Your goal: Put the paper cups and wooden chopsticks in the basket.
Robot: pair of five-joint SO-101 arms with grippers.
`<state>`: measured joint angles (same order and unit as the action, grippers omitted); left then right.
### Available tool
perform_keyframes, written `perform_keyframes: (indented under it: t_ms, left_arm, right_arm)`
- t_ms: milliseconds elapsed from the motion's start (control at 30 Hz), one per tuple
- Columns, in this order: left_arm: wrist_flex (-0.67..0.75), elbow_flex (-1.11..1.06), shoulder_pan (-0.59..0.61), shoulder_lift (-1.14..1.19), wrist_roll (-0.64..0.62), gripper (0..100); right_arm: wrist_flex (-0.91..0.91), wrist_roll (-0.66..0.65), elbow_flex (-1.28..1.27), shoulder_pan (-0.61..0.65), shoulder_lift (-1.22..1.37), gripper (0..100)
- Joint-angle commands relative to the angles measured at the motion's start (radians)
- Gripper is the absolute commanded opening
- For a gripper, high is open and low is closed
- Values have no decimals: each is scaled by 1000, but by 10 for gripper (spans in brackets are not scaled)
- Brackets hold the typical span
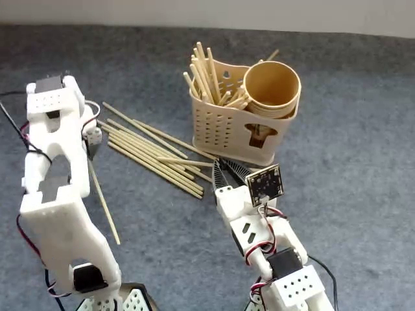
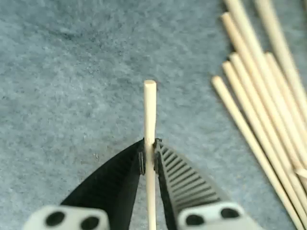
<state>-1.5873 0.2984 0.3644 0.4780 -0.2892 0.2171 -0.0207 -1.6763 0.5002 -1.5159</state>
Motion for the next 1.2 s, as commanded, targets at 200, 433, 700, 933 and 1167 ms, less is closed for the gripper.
perform_keyframes:
  t_ms: [200,433,700,933,1167]
  left_arm:
    - [3,15,-39,-384,11,6]
    - [124,16,-102,-578,-83,6]
    - [408,15,-154,-756,-163,6]
    - [661,15,-275,-792,-161,6]
    - [884,15,-446,-792,-160,6]
  right_arm:
    - [-27,-15,-48,-10,-21,33]
    - [-27,-15,-48,-10,-21,33]
    - [-27,-15,-48,-10,-21,33]
    - [-27,-15,-48,-10,-21,33]
    - [-27,-15,-48,-10,-21,33]
